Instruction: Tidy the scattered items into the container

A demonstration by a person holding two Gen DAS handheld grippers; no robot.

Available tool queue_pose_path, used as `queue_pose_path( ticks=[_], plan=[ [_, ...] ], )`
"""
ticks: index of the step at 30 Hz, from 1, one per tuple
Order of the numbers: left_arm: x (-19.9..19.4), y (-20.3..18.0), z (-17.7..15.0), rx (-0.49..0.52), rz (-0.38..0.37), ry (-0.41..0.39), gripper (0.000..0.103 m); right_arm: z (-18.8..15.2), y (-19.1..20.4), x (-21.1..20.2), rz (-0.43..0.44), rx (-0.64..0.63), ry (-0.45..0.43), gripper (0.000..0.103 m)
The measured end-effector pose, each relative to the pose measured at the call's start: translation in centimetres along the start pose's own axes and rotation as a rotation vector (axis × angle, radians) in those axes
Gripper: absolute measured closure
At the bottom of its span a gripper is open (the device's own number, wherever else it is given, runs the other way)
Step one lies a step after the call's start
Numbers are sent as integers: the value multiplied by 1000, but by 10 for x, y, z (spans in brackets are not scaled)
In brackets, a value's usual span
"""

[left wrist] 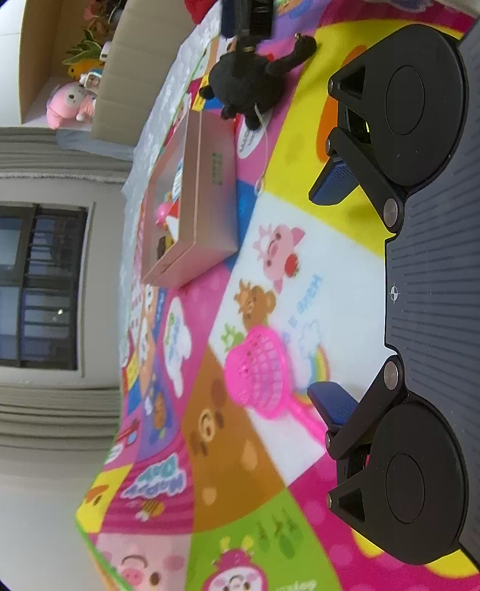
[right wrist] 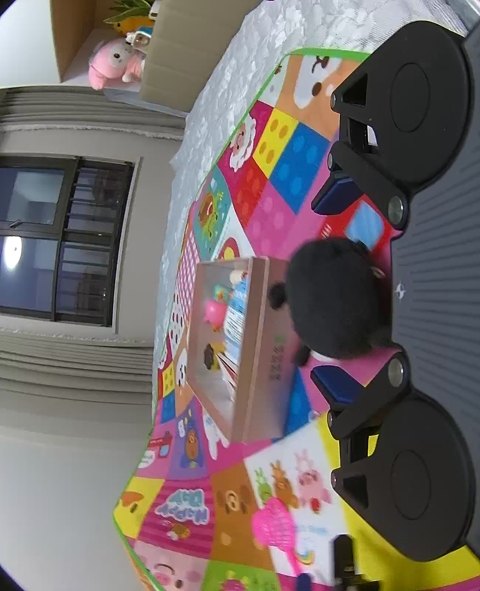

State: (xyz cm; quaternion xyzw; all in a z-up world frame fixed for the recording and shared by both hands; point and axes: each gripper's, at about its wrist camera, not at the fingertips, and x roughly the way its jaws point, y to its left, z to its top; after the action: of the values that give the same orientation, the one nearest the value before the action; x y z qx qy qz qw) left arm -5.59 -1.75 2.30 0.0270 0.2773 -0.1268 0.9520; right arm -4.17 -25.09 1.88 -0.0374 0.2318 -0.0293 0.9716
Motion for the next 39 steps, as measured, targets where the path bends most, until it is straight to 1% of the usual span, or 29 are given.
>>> queue_pose_path(
  ticks=[3,5,6,8,10,12,14,16,17,20,22,24,26,27,29,33,34,36,39],
  plan=[
    [1,10,4,9,69,-12,0,-11,5,-8,30,25,-3,13],
    [2,17,5,16,113,-10,0,-17,8,-14,51,31,-7,9],
    [2,22,6,16,129,-7,0,-20,9,-17,55,30,-12,5],
    [1,35,6,-1,149,7,0,-25,11,-23,57,17,-21,4],
    [-1,49,4,-46,150,27,0,-29,10,-27,62,2,-24,3],
    [1,62,0,-113,108,66,0,-31,8,-30,68,7,-25,2],
    [5,65,-3,-147,54,107,0,-32,7,-28,70,17,-22,0],
    [6,57,-4,-123,43,107,0,-33,7,-26,68,26,-15,0],
    [6,52,-3,-115,14,107,0,-33,7,-25,68,30,-12,0],
    [6,38,-1,-112,-104,102,0,-33,6,-23,69,32,-10,0],
    [6,26,0,-101,-165,94,0,-32,5,-23,63,29,-16,0],
    [6,11,-1,-82,-212,81,0,-30,4,-22,58,29,-21,0],
    [7,-4,-2,-50,-228,55,0,-28,3,-18,51,22,-18,0],
    [7,-12,-3,-30,-226,36,0,-26,2,-15,50,16,-13,0],
    [4,-26,-6,13,-197,-9,0,-22,-2,-7,54,27,8,0],
    [-4,-39,-9,105,-107,-81,0,-11,-21,13,50,162,65,3],
    [-6,-39,-9,114,-88,-93,0,-7,-25,16,32,183,63,4],
    [-8,-35,-8,108,-69,-100,0,1,-25,17,-3,186,34,4],
    [-7,-33,-5,75,-78,-84,0,19,-12,20,-43,127,-26,4]
  ],
)
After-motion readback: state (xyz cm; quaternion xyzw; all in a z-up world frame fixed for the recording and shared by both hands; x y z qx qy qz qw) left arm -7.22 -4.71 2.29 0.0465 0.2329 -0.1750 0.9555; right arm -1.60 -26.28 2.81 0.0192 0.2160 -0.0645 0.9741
